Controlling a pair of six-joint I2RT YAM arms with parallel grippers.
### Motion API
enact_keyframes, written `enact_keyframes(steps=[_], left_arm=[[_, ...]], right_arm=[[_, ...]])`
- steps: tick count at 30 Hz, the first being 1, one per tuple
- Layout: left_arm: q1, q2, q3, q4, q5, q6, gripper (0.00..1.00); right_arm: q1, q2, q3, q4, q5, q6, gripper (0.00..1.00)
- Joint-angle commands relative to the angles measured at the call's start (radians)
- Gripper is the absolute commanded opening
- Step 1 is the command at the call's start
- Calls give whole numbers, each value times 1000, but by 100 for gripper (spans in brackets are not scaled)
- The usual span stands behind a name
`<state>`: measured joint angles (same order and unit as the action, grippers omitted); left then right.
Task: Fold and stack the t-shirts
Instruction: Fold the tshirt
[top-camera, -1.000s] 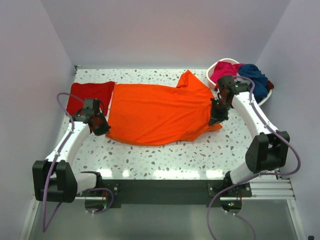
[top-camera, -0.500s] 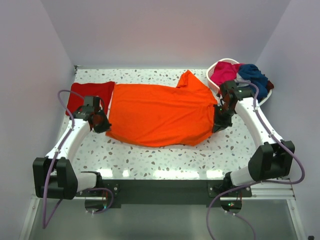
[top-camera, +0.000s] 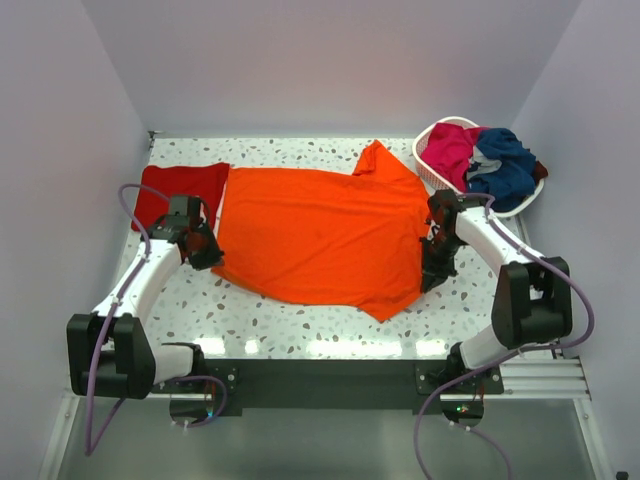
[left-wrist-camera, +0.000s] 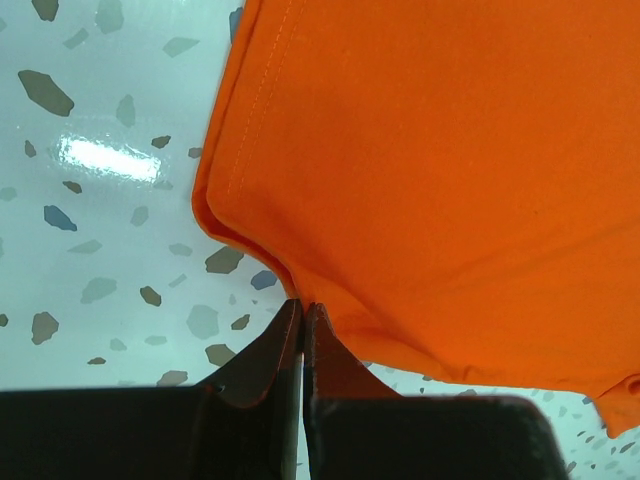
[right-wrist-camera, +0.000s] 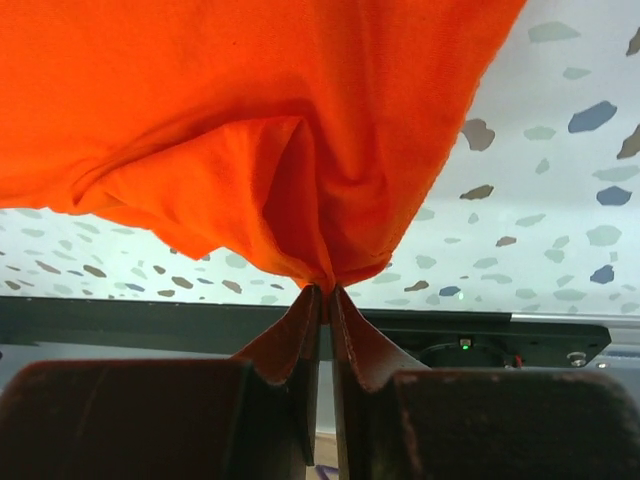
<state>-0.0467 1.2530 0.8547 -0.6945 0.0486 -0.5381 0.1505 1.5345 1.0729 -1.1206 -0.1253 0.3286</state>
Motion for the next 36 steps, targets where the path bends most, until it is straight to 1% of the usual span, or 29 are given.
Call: enact_keyframes(steps=[1,2,3,9,14,15,23,30,36], left_arm=[[7,-3,-11,43,0,3,0],[7,-1,-14,46,0,3,0],[7,0,-16,47,0,3,0],[7,-3,-16,47,2,0,0],[7,-6,-16,44,0,-3,0],[7,-7,-16,43,-1,-3,0],[7,-12,-9,27,-7,0,0],[7,-12,-11,30,-10,-13,0],[7,-9,-3,33,-7,-19,0]], right_arm=[[1,-2,-5,45,-27,-10,13],[1,-4,-5,50,-24,-10,20],[1,-4,-4,51,-25,-10,22],[1,12,-7,70,-27,-11,28],[1,21,-27,70,13,-10,29],[1,19,-43,74,22,-5,32],[-17,65,-74,122,33,-11,43],[-83,82,-117,174,6,-20,48],[-88,105,-111,189,-17,-29,47]])
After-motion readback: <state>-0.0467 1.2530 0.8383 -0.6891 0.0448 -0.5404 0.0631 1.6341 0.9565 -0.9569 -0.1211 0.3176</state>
